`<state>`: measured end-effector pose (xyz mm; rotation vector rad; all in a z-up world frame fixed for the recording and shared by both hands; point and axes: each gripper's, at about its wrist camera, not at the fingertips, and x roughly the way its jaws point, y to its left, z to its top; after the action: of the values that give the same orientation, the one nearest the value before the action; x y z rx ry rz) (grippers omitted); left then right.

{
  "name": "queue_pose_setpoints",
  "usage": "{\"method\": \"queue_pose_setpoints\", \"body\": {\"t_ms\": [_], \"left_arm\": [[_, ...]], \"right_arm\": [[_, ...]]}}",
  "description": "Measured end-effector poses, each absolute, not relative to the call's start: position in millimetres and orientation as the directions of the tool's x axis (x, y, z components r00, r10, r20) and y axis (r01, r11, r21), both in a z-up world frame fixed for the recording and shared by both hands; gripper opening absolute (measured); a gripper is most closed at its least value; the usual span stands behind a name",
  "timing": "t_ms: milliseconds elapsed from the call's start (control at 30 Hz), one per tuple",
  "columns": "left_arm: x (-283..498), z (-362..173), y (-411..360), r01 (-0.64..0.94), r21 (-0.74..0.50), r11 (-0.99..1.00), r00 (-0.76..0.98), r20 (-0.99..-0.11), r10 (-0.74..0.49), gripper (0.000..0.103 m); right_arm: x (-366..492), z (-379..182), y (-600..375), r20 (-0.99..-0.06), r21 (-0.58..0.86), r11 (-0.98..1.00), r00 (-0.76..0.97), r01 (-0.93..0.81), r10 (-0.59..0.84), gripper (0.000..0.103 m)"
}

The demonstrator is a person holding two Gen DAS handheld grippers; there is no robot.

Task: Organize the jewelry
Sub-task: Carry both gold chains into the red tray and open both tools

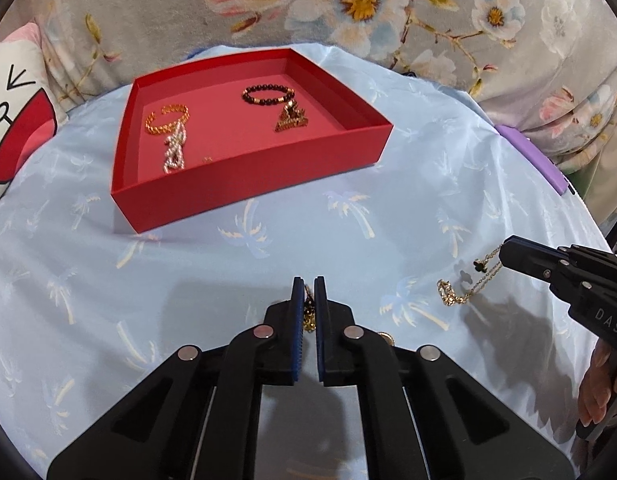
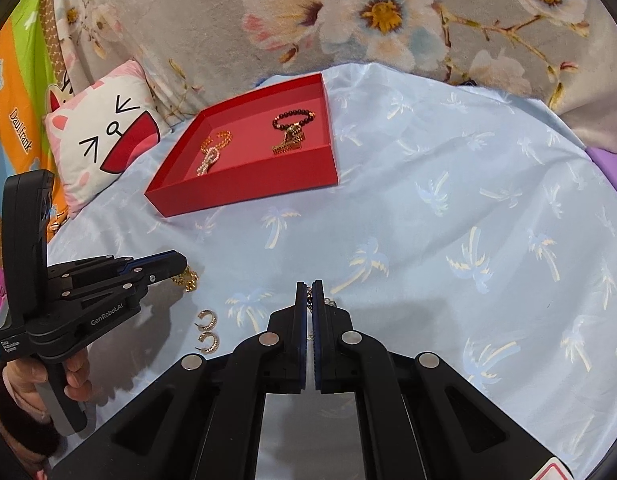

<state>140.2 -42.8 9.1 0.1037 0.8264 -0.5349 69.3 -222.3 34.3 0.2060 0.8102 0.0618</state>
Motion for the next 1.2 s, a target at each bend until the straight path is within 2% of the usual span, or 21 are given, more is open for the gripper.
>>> {"method": "queue_pose_setpoints", "body": {"t_ms": [433,800,1000,1200], "left_arm": [[146.5,68.9,-19.3,0.473,-0.066,0.878,0.645,-0.654,-0.396,0.003],[199.0,119.1,-7.2,0.436,-0.041,0.899,0.701,-0.612,-0.368,0.003],[249.7,134.7,-19.6,0.433,-0.03,0.901,0.718,-0.593,-0.365,0.003],[306.2,121.3,-39.9,0.42,-0.016,0.907,0.713,-0.612,-0.341,0.003]], "right_arm": [[81.3,100.4,-224.9,-0.631,0.235,0.971,0.754,-0.041,0.184,0.002],[152.7,171.5,-214.0,-0.57,0.182,0.979,0.801,-0.094,0.183,0.002],[214.1,178.7,-205.1,-0.577,0.191,0.977,0.793,-0.098,0.193,0.002],[276.8,153.7,-196.9,-0.617,0.2,0.976,0.763,-0.085,0.193,0.002]]}}
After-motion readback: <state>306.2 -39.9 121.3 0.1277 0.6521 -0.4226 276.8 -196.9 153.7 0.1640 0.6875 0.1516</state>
